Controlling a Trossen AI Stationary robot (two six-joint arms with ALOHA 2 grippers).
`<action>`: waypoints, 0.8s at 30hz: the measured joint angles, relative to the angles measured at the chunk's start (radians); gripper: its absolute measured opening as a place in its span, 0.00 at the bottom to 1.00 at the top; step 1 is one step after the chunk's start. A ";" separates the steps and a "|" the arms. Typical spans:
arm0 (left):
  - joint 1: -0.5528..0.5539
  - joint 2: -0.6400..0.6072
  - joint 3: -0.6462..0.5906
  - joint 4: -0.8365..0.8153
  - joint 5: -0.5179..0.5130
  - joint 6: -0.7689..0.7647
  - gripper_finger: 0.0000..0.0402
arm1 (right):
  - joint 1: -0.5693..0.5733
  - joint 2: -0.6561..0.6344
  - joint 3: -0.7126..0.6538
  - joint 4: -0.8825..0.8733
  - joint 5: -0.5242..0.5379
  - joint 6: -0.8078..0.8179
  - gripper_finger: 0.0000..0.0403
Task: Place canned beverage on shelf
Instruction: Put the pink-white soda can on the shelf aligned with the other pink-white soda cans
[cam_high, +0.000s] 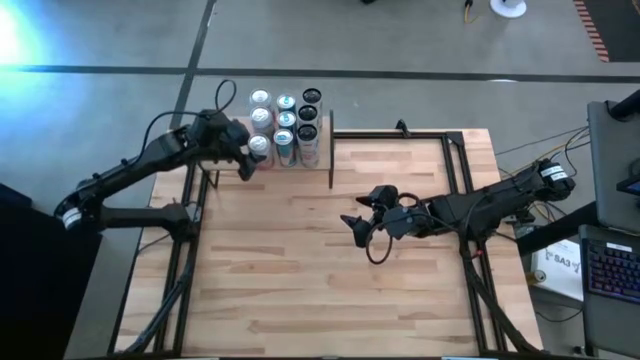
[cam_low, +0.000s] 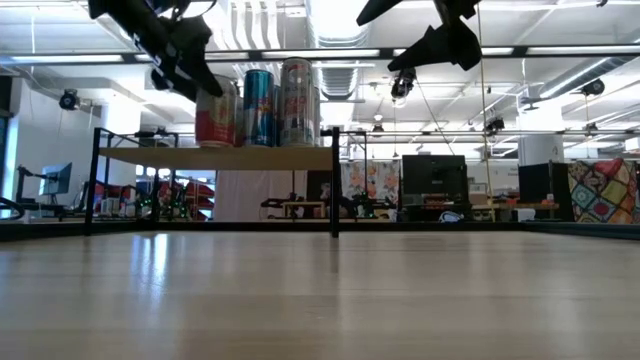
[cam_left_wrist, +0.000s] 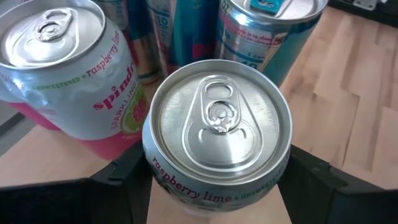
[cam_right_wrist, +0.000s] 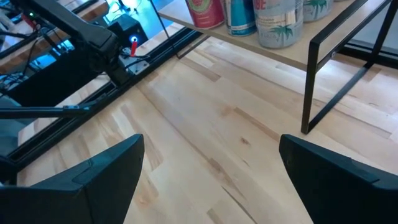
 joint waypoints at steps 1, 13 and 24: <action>0.011 0.002 0.000 0.002 0.015 0.009 0.58 | 0.000 0.000 0.000 0.000 0.000 0.000 0.90; 0.062 0.036 0.002 0.006 0.115 0.110 0.58 | 0.000 0.000 0.000 0.008 -0.001 0.001 0.90; 0.065 0.053 0.002 0.014 0.117 0.113 0.59 | 0.000 0.000 0.000 0.008 -0.001 0.010 0.90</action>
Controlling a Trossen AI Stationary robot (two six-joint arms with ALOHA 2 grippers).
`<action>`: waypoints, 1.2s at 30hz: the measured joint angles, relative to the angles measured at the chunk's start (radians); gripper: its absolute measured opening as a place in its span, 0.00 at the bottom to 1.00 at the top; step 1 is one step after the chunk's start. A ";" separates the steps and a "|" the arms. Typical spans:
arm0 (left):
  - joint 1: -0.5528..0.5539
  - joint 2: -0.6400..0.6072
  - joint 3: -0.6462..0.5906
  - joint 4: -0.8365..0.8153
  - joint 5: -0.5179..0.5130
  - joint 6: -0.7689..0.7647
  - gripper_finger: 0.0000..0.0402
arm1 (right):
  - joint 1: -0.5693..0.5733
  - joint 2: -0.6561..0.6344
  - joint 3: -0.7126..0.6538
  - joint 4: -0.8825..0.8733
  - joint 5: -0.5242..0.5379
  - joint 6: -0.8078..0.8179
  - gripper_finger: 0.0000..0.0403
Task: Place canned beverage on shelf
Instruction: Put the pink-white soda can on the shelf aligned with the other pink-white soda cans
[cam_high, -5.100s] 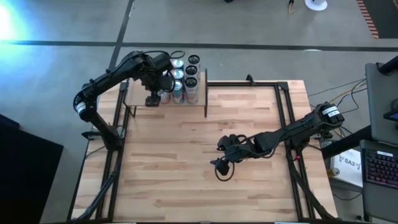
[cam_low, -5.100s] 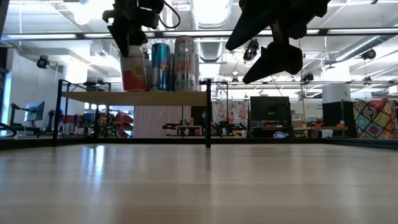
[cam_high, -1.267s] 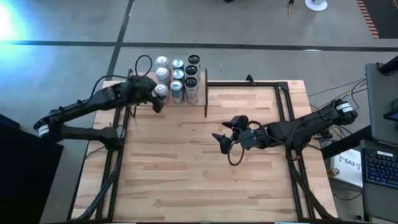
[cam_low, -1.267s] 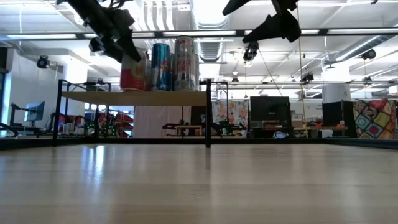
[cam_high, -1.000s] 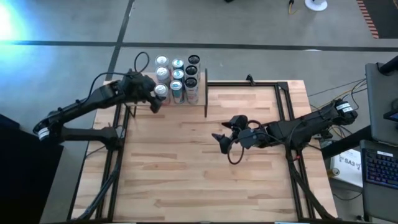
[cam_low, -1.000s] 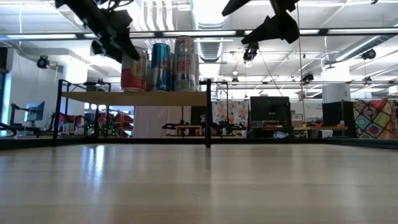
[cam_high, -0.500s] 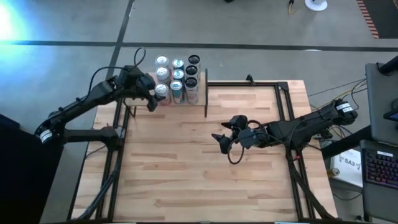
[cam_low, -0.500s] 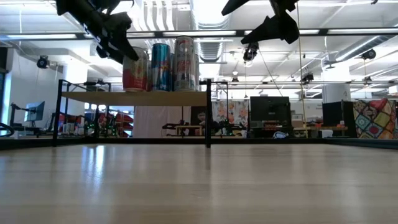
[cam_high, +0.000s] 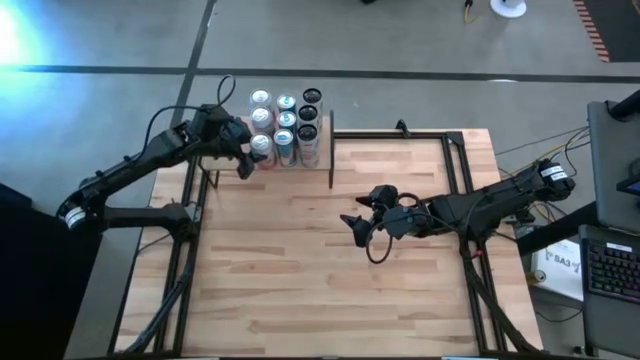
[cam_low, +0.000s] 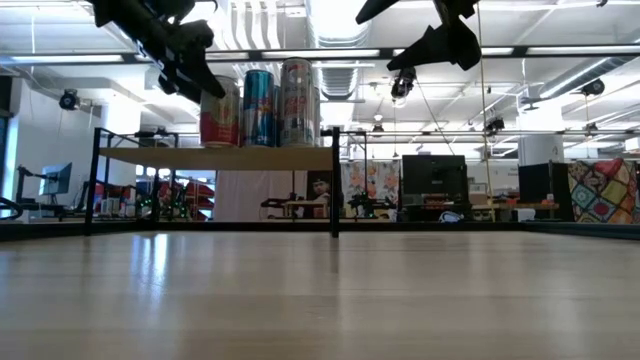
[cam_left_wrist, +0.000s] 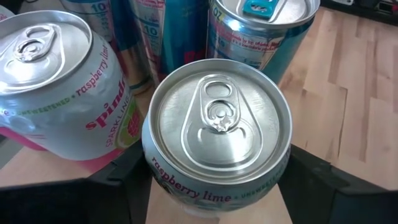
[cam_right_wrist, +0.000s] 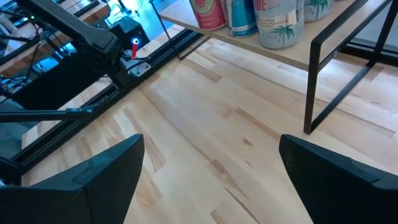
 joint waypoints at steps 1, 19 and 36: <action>0.001 0.000 -0.001 0.000 0.000 -0.002 0.60 | 0.000 0.000 0.000 0.000 0.000 0.001 0.90; 0.013 0.004 -0.011 -0.047 -0.087 -0.004 0.77 | 0.000 0.000 0.000 0.000 -0.005 0.018 0.90; 0.055 -0.033 0.134 -0.131 -0.113 -0.013 0.82 | -0.007 0.000 0.000 0.013 -0.004 0.035 0.90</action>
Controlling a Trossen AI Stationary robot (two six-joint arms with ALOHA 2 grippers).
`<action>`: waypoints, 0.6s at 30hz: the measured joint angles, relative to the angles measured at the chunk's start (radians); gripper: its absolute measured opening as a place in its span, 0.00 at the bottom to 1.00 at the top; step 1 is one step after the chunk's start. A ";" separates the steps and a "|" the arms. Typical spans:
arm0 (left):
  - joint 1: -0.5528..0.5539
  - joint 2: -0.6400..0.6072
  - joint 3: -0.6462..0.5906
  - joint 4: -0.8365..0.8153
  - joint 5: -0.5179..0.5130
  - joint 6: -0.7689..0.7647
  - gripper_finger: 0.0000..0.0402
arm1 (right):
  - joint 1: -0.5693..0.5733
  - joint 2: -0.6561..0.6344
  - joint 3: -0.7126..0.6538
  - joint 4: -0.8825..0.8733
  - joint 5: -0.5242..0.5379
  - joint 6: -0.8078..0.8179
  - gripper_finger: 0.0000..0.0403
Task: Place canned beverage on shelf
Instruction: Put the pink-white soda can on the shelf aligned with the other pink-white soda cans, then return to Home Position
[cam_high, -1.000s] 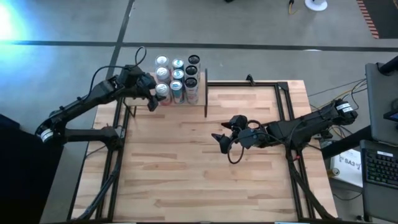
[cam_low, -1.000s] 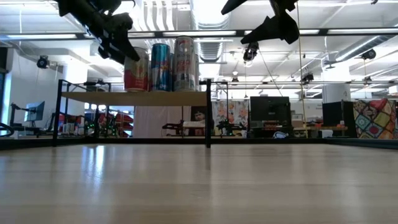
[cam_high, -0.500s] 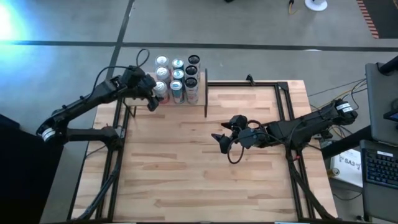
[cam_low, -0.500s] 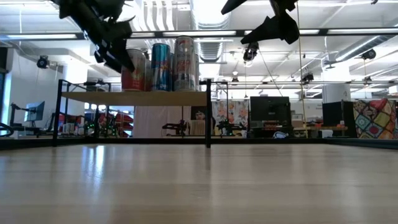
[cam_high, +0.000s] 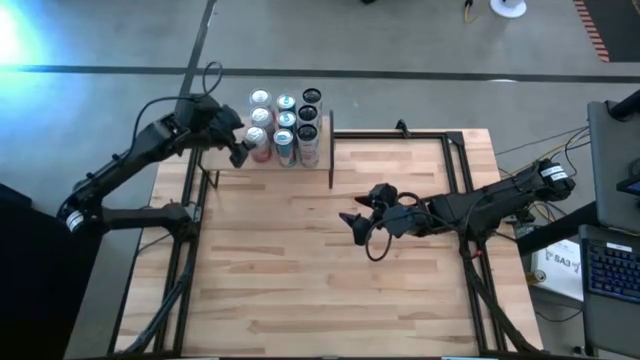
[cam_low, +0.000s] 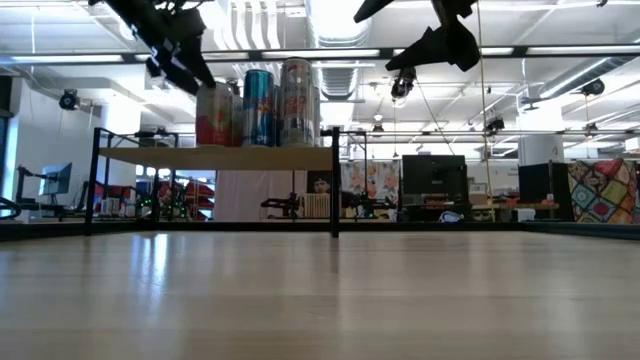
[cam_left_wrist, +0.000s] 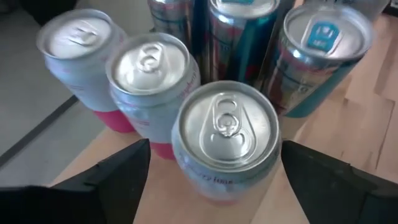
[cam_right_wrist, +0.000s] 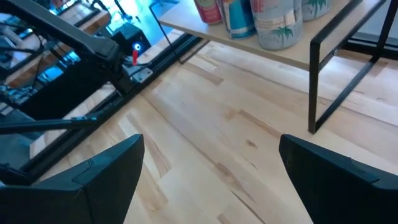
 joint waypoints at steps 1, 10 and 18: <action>0.000 -0.002 0.016 -0.017 0.000 0.000 0.82 | 0.000 0.000 0.000 0.010 0.003 -0.004 0.90; 0.000 -0.086 0.107 -0.160 0.000 -0.056 0.82 | 0.000 -0.050 0.001 0.067 -0.004 -0.072 0.90; -0.002 -0.198 0.119 -0.148 0.070 -0.231 0.82 | 0.000 -0.132 0.002 0.102 -0.066 -0.279 0.90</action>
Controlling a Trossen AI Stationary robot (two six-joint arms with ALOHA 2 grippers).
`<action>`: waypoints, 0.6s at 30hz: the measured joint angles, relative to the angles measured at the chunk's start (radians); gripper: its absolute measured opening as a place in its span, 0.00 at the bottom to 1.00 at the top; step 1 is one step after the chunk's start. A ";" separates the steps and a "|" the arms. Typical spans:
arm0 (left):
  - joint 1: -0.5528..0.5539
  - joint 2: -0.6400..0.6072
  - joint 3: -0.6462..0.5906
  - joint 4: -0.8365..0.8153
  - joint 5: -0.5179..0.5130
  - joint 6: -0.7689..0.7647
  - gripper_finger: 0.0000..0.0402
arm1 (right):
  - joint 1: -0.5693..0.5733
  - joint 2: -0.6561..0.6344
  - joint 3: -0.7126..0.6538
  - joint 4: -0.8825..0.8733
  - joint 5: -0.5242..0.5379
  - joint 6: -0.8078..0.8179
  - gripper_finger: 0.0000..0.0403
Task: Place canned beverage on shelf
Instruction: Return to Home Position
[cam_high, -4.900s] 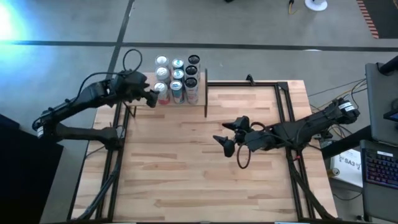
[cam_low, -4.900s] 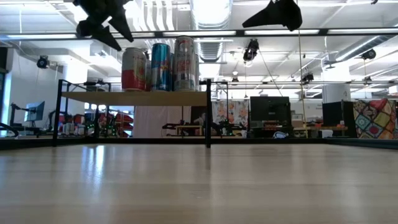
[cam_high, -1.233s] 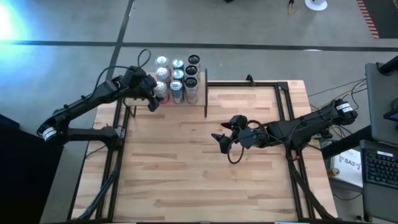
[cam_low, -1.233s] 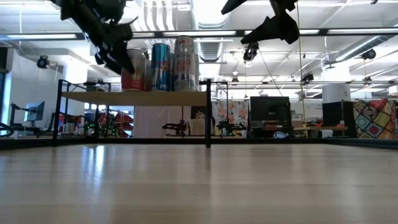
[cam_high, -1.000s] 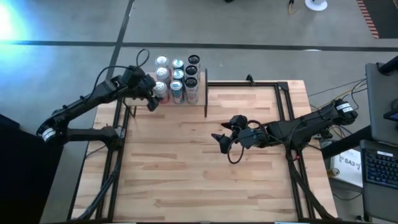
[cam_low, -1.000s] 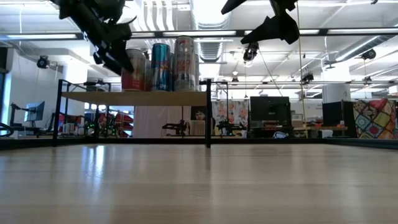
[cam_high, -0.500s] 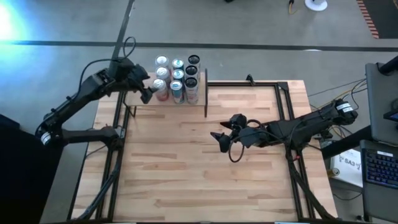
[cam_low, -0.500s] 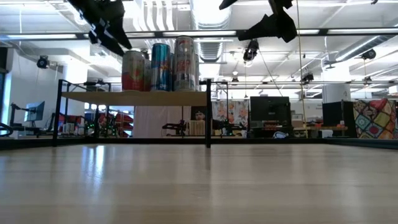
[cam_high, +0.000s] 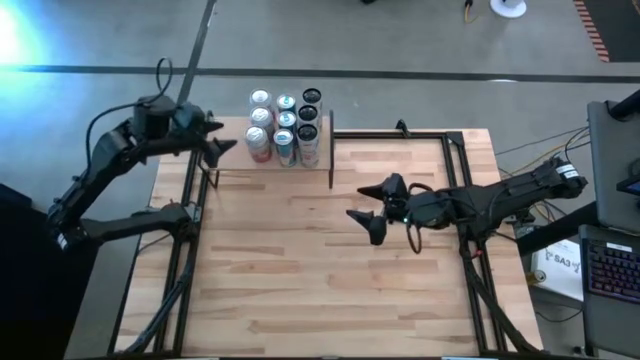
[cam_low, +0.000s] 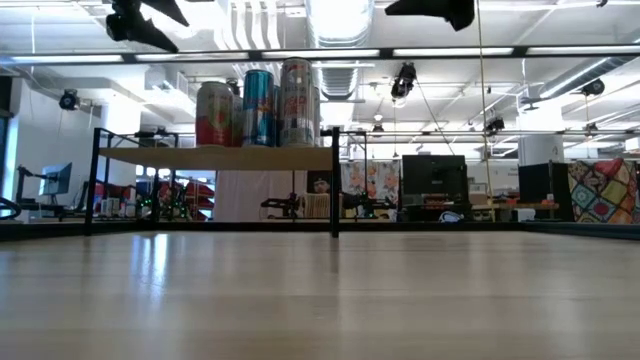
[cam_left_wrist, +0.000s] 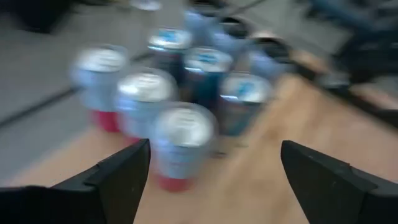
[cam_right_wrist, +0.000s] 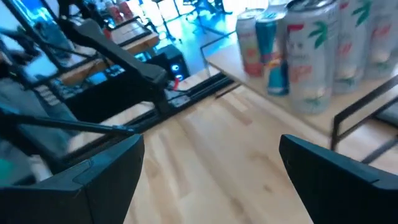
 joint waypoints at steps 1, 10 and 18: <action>0.000 -0.010 -0.005 0.002 0.054 -0.018 0.82 | 0.000 -0.002 0.000 -0.002 0.011 -0.028 0.90; -0.187 -0.172 -0.095 0.210 -0.051 -0.228 0.76 | -0.004 0.008 -0.001 0.004 0.155 0.155 0.90; -0.614 -0.339 -0.492 0.818 -0.186 -0.340 0.61 | 0.086 -0.014 -0.001 0.062 0.131 -0.194 0.51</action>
